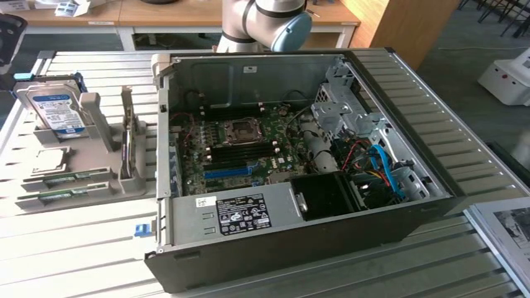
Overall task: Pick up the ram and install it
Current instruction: 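Reach for the ram, then pick up the ram and move it above insertion slot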
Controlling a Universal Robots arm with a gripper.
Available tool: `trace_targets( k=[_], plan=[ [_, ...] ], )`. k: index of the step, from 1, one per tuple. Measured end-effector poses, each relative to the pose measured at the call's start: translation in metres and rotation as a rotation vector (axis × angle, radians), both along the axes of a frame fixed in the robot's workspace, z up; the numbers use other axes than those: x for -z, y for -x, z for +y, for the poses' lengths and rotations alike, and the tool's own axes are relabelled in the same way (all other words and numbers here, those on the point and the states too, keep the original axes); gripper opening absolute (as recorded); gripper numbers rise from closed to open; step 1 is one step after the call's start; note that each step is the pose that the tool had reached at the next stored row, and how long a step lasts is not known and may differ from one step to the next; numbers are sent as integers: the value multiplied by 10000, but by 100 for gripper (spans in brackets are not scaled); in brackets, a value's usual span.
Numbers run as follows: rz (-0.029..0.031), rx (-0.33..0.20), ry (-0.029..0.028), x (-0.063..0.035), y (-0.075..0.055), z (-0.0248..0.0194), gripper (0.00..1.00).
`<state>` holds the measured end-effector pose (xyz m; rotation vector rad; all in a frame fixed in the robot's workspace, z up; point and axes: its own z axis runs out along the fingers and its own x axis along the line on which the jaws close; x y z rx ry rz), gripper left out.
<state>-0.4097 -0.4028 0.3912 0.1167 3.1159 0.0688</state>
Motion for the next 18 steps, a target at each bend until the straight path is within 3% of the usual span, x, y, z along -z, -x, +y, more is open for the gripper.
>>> trace_targets(
  k=[7,18],
  plan=[
    [0,0,0,0,0,-34,10],
    [0,0,0,0,0,-36,10]
  ],
)
